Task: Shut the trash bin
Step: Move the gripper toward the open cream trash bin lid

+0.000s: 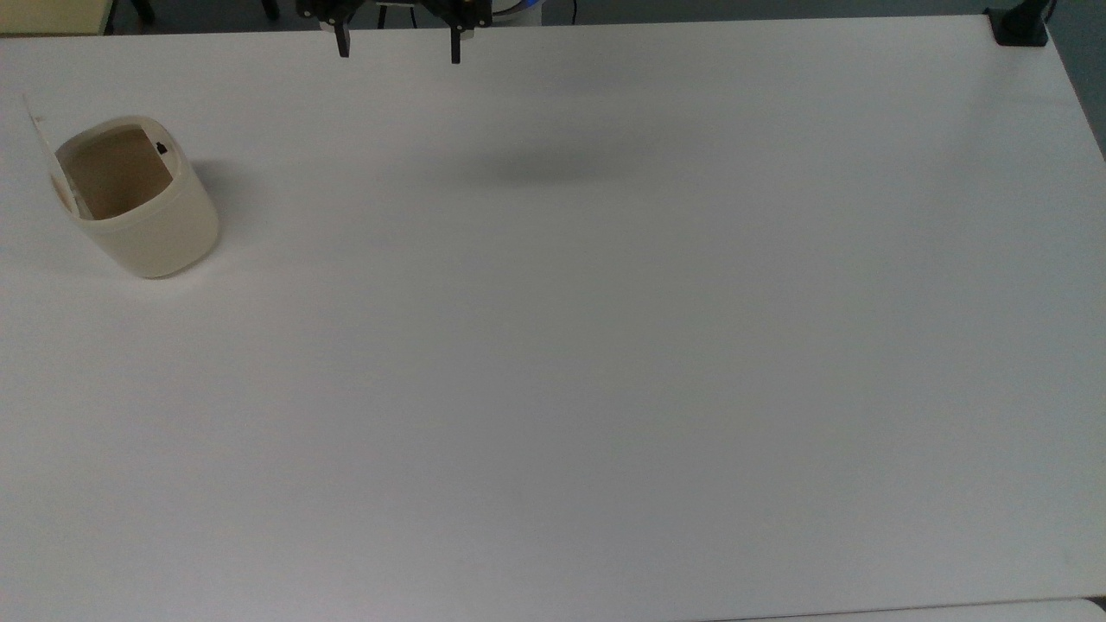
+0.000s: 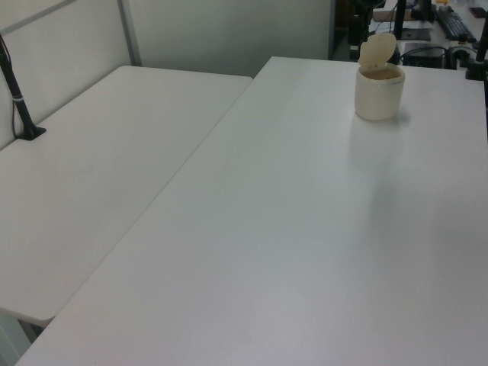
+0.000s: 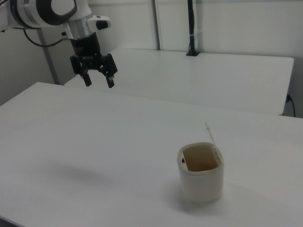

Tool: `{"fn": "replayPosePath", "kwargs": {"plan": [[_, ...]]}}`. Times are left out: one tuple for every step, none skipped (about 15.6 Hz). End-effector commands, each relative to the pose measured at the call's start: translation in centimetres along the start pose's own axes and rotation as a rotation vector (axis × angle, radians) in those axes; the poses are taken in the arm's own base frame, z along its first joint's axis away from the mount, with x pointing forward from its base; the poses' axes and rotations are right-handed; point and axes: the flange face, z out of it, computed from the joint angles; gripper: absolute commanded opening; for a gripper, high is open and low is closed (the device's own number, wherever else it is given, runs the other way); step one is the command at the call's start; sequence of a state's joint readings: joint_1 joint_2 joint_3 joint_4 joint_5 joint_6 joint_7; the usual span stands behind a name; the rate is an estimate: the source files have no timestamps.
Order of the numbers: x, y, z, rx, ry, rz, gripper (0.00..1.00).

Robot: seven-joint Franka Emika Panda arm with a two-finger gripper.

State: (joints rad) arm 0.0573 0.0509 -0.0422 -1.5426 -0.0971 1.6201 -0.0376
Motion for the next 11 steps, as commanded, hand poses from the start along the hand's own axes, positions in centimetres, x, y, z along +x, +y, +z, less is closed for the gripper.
{"fn": "replayPosePath", "kwargs": {"plan": [[-0.92, -0.15, -0.38, 0.019, -0.011, -0.011, 1.00], [-0.92, -0.15, -0.38, 0.019, -0.011, -0.011, 1.00], [-0.92, -0.15, -0.38, 0.019, -0.011, -0.011, 1.00], [-0.94, -0.15, -0.36, 0.019, -0.012, -0.011, 1.00], [-0.94, -0.15, -0.36, 0.019, -0.012, -0.011, 1.00], [-0.94, -0.15, -0.36, 0.019, -0.012, -0.012, 1.00], [-0.94, -0.15, -0.36, 0.019, -0.012, -0.011, 1.00], [-0.94, -0.06, -0.43, 0.019, -0.011, -0.012, 1.00], [-0.94, -0.15, -0.37, 0.019, -0.012, -0.020, 1.00], [-0.94, -0.07, -0.36, 0.019, -0.012, -0.021, 0.93], [-0.94, -0.06, -0.43, 0.019, -0.011, -0.024, 0.72]]}}
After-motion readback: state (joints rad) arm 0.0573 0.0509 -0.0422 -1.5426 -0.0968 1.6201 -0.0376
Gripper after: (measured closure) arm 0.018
